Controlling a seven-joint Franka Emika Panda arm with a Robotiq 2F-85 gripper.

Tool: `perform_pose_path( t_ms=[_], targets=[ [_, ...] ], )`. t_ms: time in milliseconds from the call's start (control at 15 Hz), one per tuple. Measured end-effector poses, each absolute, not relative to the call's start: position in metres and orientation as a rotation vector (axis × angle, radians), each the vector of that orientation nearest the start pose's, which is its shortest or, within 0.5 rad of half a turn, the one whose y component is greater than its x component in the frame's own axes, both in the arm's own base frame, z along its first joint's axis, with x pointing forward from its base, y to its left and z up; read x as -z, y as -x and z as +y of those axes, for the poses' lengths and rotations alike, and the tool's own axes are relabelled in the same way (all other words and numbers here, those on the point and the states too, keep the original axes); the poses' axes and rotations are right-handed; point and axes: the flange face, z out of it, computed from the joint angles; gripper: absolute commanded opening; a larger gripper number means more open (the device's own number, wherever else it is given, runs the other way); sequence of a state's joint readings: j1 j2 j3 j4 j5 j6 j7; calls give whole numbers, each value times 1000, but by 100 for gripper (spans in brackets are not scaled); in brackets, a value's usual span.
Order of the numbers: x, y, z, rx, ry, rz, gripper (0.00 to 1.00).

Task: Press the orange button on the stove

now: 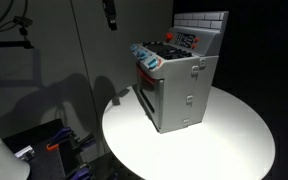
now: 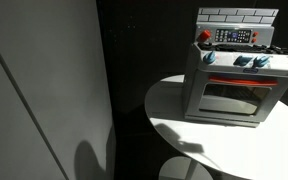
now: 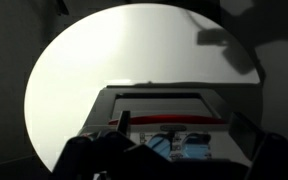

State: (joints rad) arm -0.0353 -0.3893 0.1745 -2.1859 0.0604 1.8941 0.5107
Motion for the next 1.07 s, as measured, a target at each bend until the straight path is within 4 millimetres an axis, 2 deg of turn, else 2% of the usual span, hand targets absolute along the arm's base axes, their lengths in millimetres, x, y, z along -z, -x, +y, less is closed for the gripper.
perform_pose_path(
  t_ms=[267,667,1067],
  targets=[
    [-555,-460,50,196,3045,727,100],
    [-550,-483,17,287,3004,865,100],
    [-545,-496,-2,322,2969,929,100]
  ],
)
